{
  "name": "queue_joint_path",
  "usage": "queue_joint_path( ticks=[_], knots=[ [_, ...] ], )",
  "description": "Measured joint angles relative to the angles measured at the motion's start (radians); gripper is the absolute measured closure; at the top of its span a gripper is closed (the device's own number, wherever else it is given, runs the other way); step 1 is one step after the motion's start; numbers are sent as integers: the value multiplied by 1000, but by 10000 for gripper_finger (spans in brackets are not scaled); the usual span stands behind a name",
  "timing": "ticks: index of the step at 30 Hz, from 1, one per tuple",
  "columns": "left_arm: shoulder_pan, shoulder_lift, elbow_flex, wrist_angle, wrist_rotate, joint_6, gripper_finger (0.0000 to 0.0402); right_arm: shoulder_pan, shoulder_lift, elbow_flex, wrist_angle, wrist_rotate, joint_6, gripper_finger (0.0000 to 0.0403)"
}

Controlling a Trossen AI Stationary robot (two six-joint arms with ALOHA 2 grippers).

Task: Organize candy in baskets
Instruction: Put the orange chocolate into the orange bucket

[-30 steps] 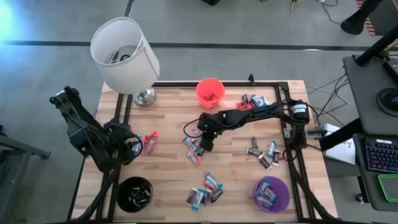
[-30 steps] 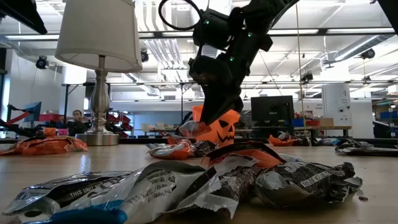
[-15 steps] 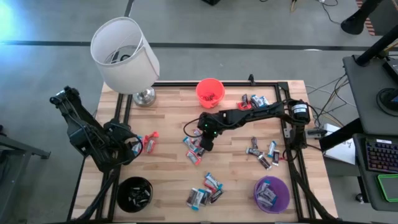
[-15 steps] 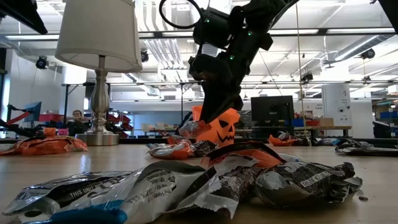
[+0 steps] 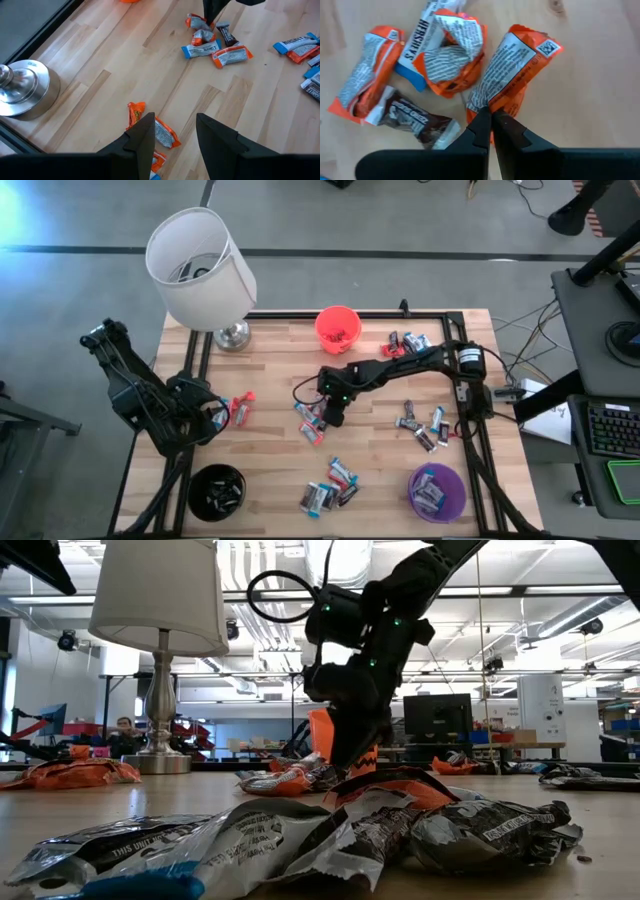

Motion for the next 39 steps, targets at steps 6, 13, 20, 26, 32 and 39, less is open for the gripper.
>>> queue_joint_path(
  ticks=[6, 13, 20, 26, 32, 39],
  knots=[
    [0, 0, 0, 0, 0, 0, 276, 0, 4, 1, 3, -5, 9, 395],
    [0, 0, 0, 0, 0, 0, 276, -7, 13, 0, 4, -57, 93, 394],
    [0, 0, 0, 0, 0, 0, 276, -23, 39, 1, 7, -163, 135, 367],
    [0, 0, 0, 0, 0, 0, 276, -21, 34, 1, 7, -137, 114, 331],
    [0, 0, 0, 1, 0, 0, 276, -21, 37, 2, 4, -135, 107, 339],
    [0, 0, 0, 1, 0, 0, 276, -23, 58, 2, 2, -132, 105, 392]
  ],
)
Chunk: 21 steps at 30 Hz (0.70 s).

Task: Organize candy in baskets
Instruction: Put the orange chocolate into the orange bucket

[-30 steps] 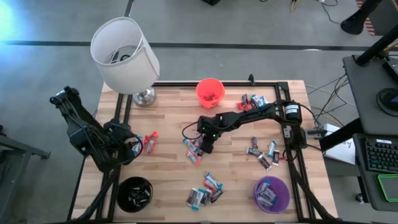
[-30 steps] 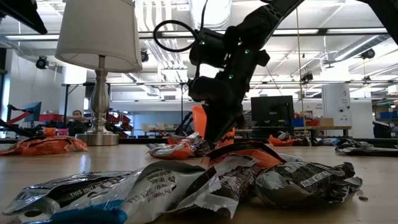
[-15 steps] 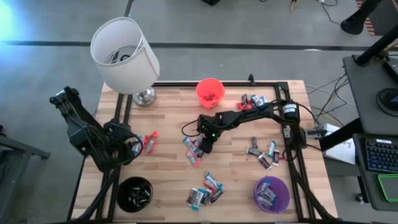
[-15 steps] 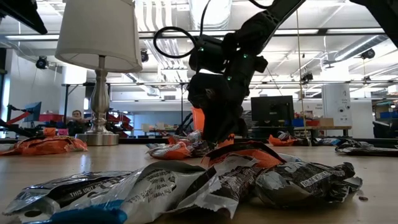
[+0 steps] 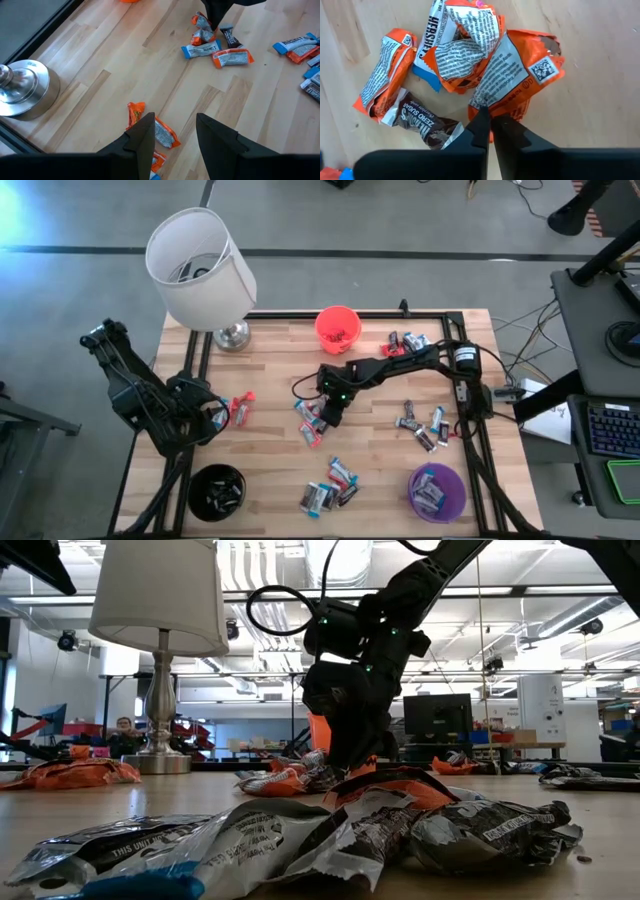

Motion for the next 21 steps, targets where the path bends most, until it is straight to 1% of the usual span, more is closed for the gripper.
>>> queue_joint_path(
  ticks=[11, 15, 18, 21],
  knots=[
    [0, 0, 0, 1, 0, 0, 276, -1, -26, 3, -1, 0, 7, 394],
    [0, 0, 0, 1, 0, 0, 276, -1, -26, 15, -10, -20, 5, 392],
    [0, 0, 0, 1, 0, 0, 276, -1, -26, 24, -10, -26, 2, 380],
    [0, 0, 0, 1, 0, 0, 276, -1, -26, 30, -10, -30, 0, 359]
  ],
)
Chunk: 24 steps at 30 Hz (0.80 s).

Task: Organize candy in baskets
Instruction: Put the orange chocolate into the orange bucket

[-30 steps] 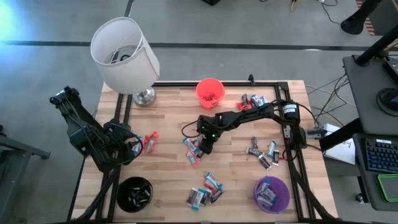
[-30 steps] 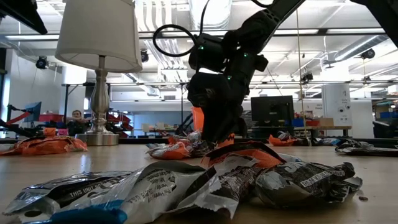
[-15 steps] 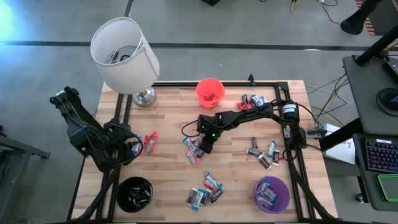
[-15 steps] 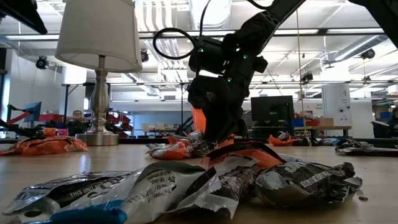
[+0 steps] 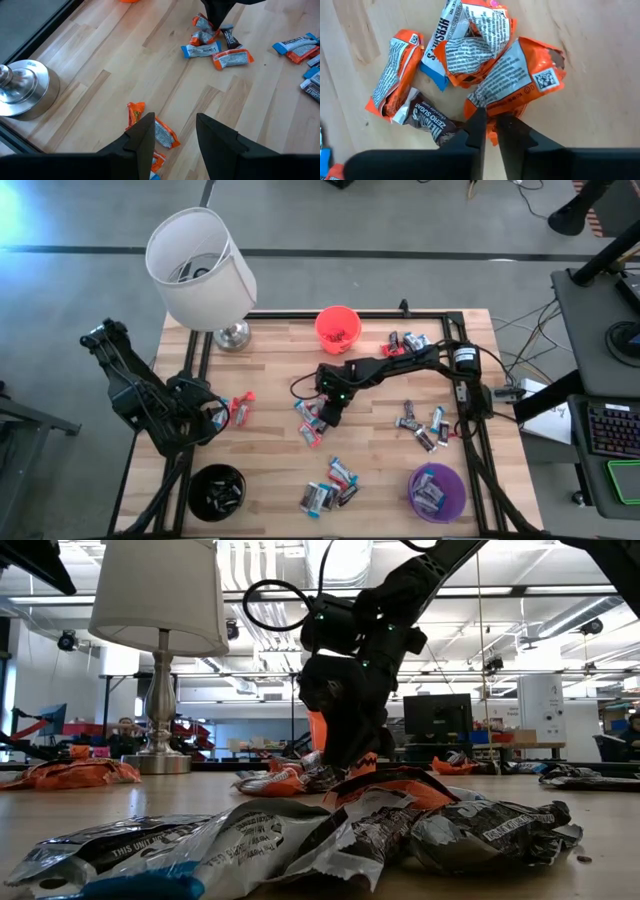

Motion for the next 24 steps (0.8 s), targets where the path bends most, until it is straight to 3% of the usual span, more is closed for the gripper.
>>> queue_joint_path(
  ticks=[10, 19, 24],
  knots=[
    [0, 0, 0, 0, 0, 0, 276, 2, -6, 4, -11, -18, -1, 289],
    [0, 0, 0, -2, 0, 11, 276, 2, -75, 5, -75, -26, -13, 284],
    [0, 0, 0, -2, -1, 26, 276, -2, -90, 6, -72, 40, -48, 284]
  ],
)
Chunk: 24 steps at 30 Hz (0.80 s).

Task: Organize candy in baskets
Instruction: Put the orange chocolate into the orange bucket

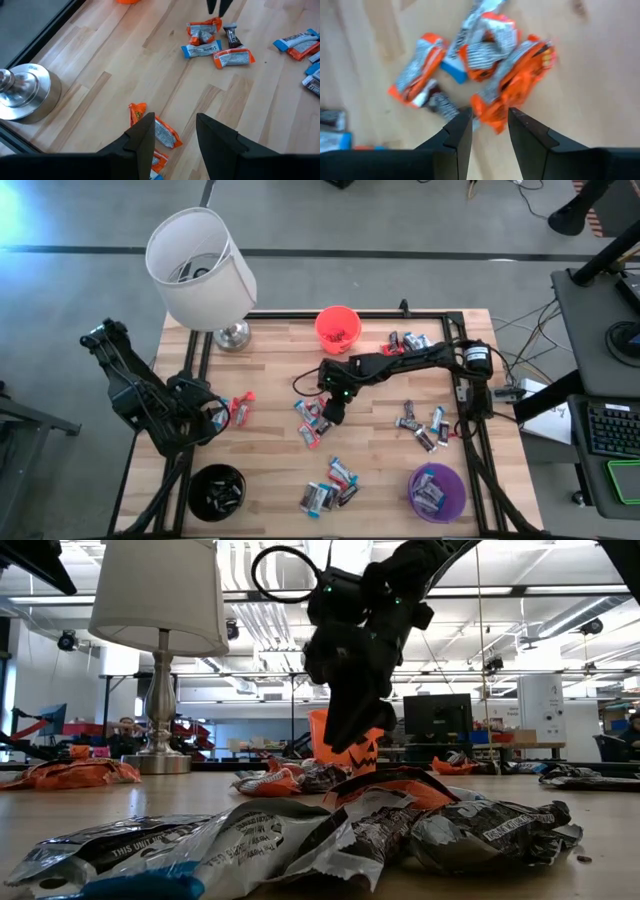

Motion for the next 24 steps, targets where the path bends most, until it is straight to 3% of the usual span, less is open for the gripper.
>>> queue_joint_path(
  ticks=[6, 13, 24],
  knots=[
    [0, 0, 0, 0, 0, -2, 276, -18, 19, 0, 8, 77, -19, 284],
    [0, 0, 0, 1, 0, -3, 276, -40, 21, 0, 47, -37, -3, 284],
    [0, 0, 0, 1, 0, -4, 276, -40, 21, 0, 64, -60, 12, 284]
  ],
)
